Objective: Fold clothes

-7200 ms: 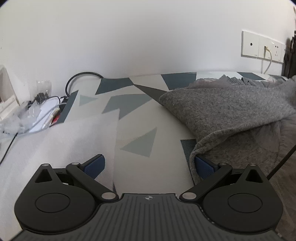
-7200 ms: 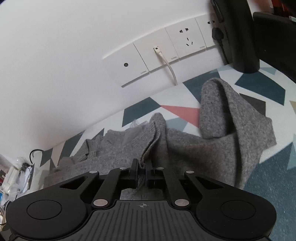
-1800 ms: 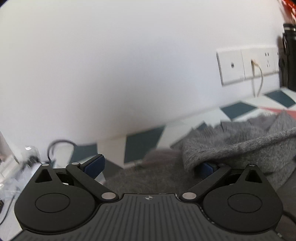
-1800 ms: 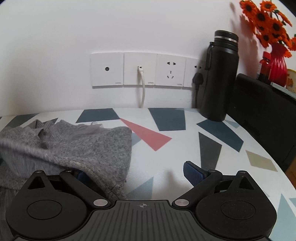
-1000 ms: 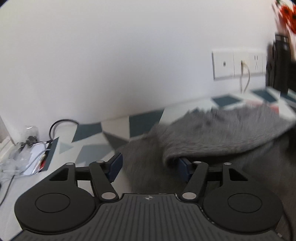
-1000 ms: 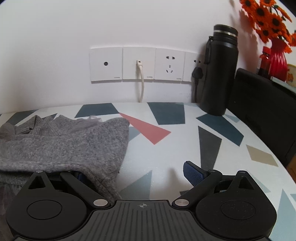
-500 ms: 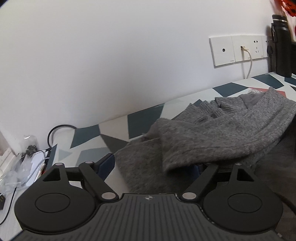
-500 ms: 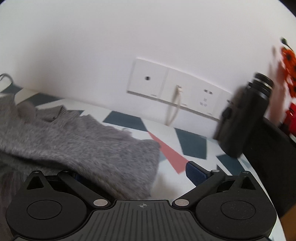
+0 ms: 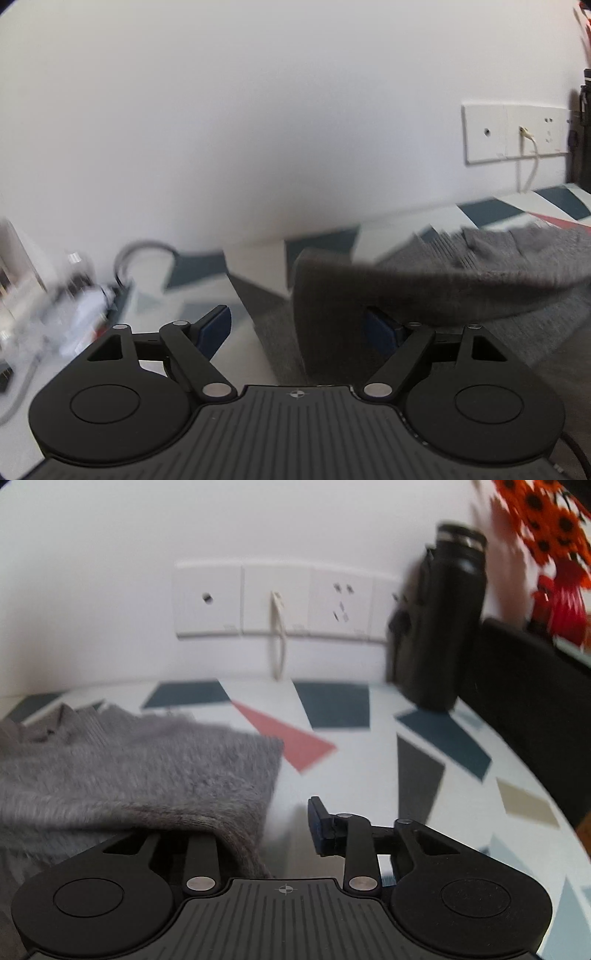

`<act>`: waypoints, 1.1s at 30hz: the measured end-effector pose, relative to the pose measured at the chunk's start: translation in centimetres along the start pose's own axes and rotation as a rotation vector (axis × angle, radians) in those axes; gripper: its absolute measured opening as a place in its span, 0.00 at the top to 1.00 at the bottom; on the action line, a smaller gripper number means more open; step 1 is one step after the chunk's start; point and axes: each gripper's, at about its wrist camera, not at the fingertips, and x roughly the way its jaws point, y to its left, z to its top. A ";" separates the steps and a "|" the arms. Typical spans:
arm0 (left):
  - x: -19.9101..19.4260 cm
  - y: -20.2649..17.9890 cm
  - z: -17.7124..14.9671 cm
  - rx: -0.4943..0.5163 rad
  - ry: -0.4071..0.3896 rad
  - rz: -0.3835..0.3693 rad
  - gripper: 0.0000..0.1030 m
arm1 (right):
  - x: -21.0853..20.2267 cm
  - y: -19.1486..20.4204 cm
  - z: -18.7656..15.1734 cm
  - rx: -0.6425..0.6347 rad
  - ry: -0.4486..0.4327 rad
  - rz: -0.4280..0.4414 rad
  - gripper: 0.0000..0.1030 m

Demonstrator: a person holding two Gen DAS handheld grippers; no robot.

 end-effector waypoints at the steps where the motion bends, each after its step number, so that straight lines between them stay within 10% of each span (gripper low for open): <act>1: 0.1 0.4 -0.3 -0.030 0.032 -0.031 0.21 | -0.1 -0.1 -0.2 0.005 0.001 -0.004 0.59; 4: 0.3 2.8 -0.7 -0.212 0.107 -0.140 0.18 | -0.2 0.0 -0.4 0.001 -0.012 -0.033 0.39; 14: 2.5 10.2 -2.3 -0.952 0.234 -0.434 0.18 | -0.4 0.9 -0.6 -0.041 -0.016 -0.041 0.39; 33: 4.4 9.3 -2.3 -0.953 0.313 -0.521 0.29 | -0.3 0.7 -0.7 -0.034 -0.009 -0.041 0.35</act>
